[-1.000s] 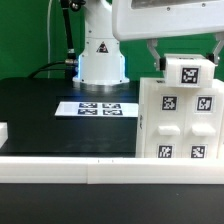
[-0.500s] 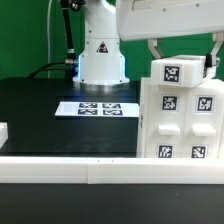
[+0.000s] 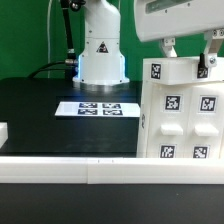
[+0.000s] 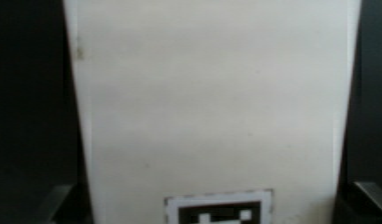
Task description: Assemble cabinet
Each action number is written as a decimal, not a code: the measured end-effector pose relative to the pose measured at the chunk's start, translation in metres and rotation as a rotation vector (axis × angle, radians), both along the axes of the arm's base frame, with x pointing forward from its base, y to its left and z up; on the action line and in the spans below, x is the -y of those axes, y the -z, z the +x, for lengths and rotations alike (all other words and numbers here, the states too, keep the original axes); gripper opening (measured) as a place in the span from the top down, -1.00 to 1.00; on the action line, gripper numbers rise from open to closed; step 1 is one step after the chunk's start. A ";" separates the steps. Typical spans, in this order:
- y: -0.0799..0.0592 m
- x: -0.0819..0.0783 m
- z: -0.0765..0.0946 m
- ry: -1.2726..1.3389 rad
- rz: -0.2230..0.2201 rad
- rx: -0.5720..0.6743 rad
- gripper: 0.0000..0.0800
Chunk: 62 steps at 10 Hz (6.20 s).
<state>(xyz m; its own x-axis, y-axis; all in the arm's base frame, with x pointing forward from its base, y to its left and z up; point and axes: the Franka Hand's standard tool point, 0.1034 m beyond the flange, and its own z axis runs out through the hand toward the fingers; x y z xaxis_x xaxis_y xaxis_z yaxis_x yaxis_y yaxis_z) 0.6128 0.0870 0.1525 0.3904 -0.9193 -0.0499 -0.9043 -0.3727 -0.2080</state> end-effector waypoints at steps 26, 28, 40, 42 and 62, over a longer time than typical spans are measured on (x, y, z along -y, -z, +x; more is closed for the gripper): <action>-0.028 -0.014 0.013 0.220 0.223 -0.109 -0.99; -0.027 -0.011 0.016 0.052 0.206 -0.087 -0.99; -0.027 -0.006 0.004 -1.042 0.007 -0.015 -0.99; -0.025 -0.009 0.004 -1.280 -0.068 0.002 -0.99; -0.002 0.011 -0.001 -1.847 -0.154 0.020 -0.39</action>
Offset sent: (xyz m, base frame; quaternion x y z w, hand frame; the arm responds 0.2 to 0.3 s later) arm -0.0051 -0.0022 -0.0017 -0.0041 0.0263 0.1856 0.9823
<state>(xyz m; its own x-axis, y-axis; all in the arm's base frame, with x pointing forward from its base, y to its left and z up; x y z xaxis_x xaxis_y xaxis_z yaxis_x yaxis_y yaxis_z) 0.6121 0.0762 0.1549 0.7790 0.6270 -0.0008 0.6246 -0.7763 -0.0852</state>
